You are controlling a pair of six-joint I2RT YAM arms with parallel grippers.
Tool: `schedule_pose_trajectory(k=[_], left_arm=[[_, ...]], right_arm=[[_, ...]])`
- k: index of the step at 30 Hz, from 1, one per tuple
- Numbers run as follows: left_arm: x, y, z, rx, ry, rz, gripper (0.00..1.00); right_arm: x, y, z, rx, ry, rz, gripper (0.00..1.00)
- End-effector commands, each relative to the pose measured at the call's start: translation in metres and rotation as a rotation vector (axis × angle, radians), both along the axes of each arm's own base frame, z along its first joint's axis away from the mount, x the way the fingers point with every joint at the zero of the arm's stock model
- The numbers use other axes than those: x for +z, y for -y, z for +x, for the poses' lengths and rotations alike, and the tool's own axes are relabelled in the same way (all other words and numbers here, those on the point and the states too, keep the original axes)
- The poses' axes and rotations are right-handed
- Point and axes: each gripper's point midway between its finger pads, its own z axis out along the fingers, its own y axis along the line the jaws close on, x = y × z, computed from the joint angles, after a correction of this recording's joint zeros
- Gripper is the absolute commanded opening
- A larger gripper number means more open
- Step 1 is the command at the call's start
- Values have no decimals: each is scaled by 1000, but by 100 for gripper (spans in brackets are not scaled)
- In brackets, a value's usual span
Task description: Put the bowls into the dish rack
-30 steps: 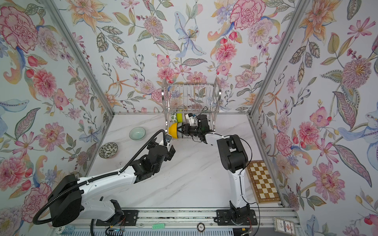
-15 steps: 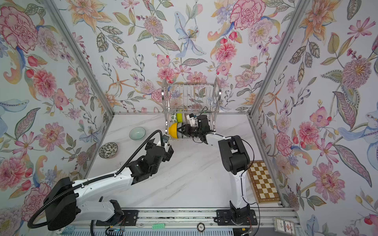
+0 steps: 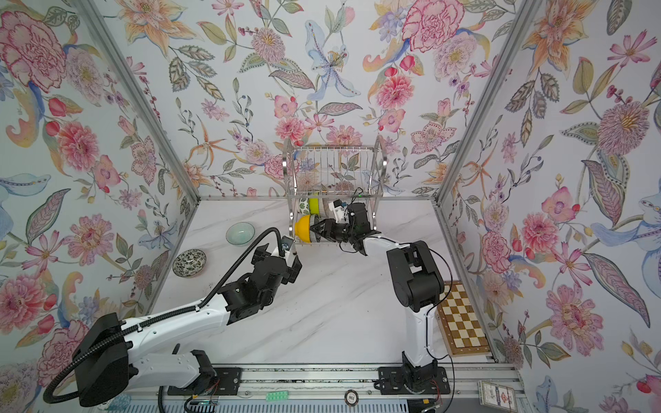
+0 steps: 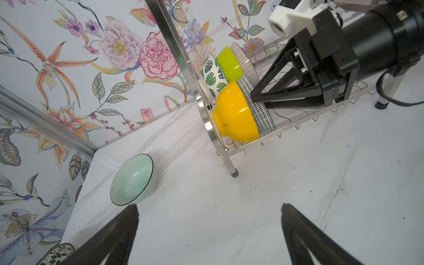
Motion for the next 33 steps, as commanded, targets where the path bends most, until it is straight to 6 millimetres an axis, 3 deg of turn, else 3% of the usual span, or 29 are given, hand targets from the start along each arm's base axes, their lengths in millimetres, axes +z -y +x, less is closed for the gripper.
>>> schedule_pose_trajectory(k=[1,11,16,20,22,23,28,33], left_arm=[[1,-9,-2,29,-4,-15,99],[-1,-10,-3,44,-29,-55,99],[-2,-13,-3,78,-37,-72,99],[0,-19,0,126,-47,-99,99],[-1,-22,2,137,-63,-117,99],[-1,-25,3,145,-73,-130,99],[-2,-49,14,219,-126,-199,99],[-3,-95,32,337,-166,-292,99]], right_arm=[[29,4,-3,-20,85,20,43],[54,23,-33,-79,159,11,54],[63,35,-55,-115,215,-45,64],[69,44,-73,-139,267,-120,81],[72,46,-82,-153,303,-153,98],[74,47,-87,-160,325,-168,99],[77,52,-108,-201,393,-238,99],[76,48,-126,-205,433,-276,99]])
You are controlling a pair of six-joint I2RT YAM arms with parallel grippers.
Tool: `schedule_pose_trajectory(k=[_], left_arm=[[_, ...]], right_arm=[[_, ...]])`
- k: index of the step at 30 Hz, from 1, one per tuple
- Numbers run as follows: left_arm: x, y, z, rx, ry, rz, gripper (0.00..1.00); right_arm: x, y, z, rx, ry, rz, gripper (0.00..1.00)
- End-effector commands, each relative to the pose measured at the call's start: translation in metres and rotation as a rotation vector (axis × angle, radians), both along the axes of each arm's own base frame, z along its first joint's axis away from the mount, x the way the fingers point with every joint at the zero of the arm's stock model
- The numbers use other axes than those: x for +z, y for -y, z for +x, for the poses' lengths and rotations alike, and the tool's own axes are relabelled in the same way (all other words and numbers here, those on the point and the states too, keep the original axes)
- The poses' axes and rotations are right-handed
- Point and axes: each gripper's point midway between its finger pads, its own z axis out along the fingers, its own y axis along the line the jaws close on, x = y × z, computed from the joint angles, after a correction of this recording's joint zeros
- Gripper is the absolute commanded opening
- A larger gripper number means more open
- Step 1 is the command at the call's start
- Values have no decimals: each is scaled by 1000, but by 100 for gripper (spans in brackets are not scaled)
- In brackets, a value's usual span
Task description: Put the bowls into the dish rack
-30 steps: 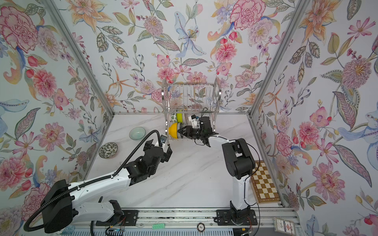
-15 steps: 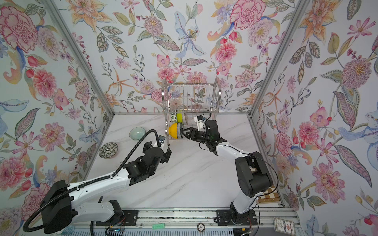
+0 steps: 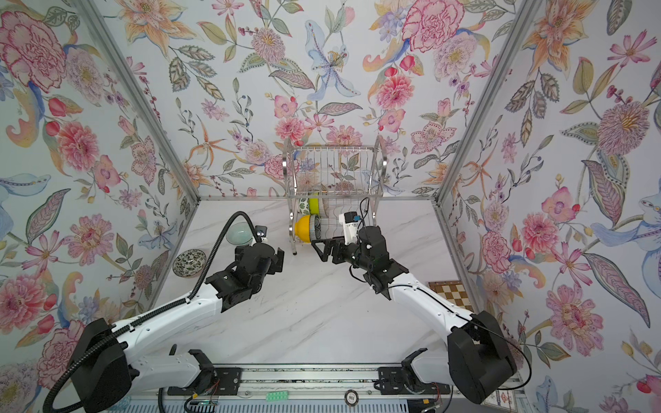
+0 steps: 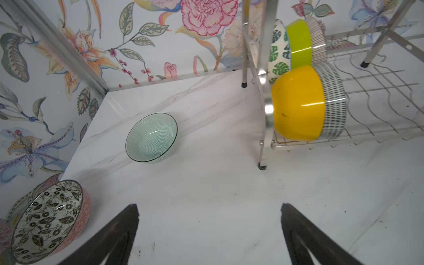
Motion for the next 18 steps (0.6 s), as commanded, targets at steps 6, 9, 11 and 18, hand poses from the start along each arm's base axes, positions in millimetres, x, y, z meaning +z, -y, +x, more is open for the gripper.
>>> schedule_pose_trajectory(k=[6,9,11,18], left_arm=[[-1,-57,37,130,-84,-160,99],[-15,-59,60,129,-147,-190,99],[-22,-59,77,125,-173,-150,99],[-71,-60,128,87,-356,-122,98]], right_arm=[[-8,-7,-12,-52,93,-158,99],[-6,-19,-13,-54,125,-192,99],[-6,-28,-13,-55,148,-231,99],[-11,-54,-21,-29,162,-296,99]])
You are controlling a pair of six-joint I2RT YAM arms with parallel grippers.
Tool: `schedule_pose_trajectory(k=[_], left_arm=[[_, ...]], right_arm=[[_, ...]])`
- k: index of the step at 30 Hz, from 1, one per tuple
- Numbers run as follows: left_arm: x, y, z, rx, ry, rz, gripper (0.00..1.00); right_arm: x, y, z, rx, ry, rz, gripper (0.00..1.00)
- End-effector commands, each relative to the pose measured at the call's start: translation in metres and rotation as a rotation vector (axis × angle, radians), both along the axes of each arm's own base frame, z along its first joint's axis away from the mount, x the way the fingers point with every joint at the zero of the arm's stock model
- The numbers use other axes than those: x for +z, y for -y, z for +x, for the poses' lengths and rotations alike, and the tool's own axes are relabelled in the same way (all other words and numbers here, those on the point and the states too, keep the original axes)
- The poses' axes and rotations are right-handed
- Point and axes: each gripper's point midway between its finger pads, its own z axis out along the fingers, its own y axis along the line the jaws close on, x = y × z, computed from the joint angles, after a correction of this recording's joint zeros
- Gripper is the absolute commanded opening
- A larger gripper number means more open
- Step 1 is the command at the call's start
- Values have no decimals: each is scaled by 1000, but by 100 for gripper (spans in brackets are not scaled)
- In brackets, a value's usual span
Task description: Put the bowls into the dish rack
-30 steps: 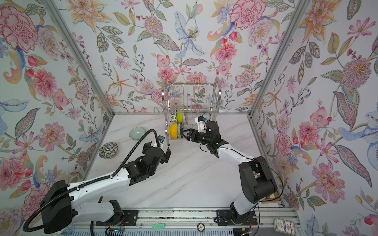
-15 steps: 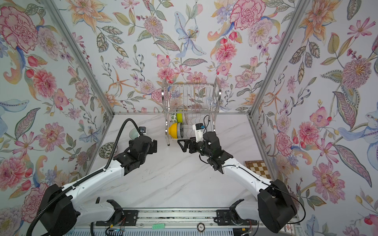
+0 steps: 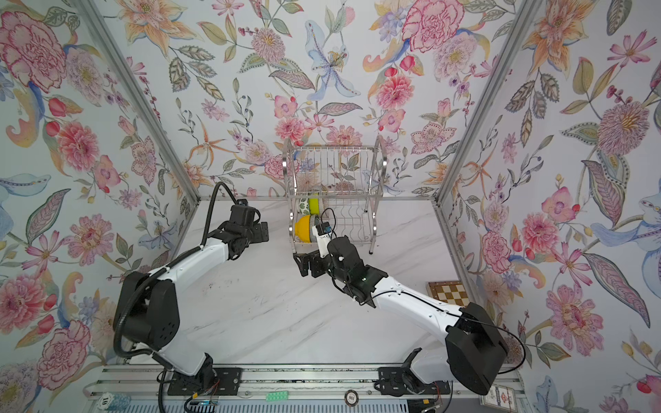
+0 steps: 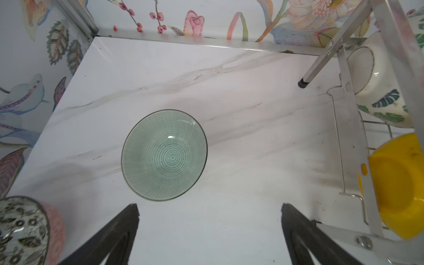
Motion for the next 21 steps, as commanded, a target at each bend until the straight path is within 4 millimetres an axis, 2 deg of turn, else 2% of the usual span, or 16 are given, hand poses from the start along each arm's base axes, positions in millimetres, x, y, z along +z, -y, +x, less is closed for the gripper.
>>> schedule_pose_trajectory(k=[1,6,11,17,19,21], left_arm=[[-22,-6,12,-40,-108,-5,96],[-46,-10,35,-39,-168,-20,82],[-71,-8,54,-44,-234,-34,58],[-87,-14,55,-30,-273,-34,39],[-91,-16,53,-28,-285,-27,30],[-94,-18,51,-25,-298,-15,27]], right_arm=[[-2,-2,2,-30,25,-57,99],[-13,-7,-3,-20,-2,-72,99],[-18,-5,-6,-29,-5,-79,99],[-13,-2,-5,-40,6,-75,99],[-16,-1,-5,-45,4,-81,99],[-18,0,-5,-49,0,-84,99]])
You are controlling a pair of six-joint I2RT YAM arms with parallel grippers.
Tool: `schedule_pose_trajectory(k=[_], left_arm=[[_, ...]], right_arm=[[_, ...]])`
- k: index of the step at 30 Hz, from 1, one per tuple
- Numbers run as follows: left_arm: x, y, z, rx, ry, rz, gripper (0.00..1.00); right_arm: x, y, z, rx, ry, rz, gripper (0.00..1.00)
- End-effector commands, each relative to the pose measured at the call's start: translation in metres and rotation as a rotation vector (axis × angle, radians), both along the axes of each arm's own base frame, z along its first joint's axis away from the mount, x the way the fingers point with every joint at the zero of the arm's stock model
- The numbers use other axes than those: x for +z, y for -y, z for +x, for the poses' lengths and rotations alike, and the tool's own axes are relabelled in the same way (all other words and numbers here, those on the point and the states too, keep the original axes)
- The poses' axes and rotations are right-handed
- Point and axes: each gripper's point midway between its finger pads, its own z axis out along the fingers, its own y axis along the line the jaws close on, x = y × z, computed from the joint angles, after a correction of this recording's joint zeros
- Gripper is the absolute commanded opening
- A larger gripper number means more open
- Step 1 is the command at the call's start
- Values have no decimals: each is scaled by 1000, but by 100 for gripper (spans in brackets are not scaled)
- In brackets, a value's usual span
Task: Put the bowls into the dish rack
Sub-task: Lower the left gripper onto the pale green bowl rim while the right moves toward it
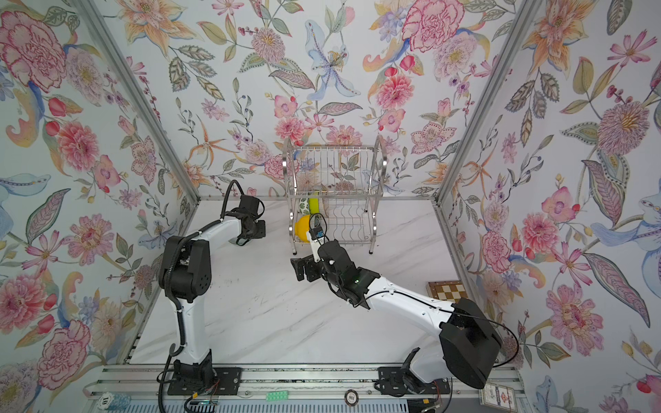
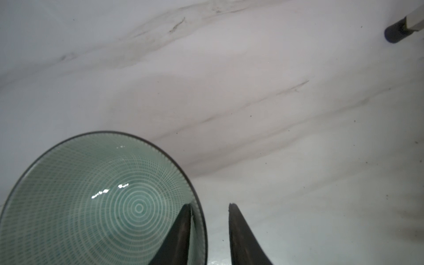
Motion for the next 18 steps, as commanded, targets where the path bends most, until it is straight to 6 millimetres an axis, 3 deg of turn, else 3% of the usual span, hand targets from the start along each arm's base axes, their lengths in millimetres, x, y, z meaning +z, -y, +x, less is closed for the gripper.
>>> schedule_pose_trajectory(k=[1,8,14,18], left_arm=[[-7,-6,-3,1,-44,21,23],[9,-6,-19,5,-48,0,0],[28,3,-61,-9,-45,-39,0],[36,23,-104,-52,-53,-63,0]], right_arm=[[-1,4,-2,-16,5,-12,99],[-6,14,4,-73,7,-47,99],[-5,30,12,-172,26,-73,99],[1,50,17,-256,54,-102,99]])
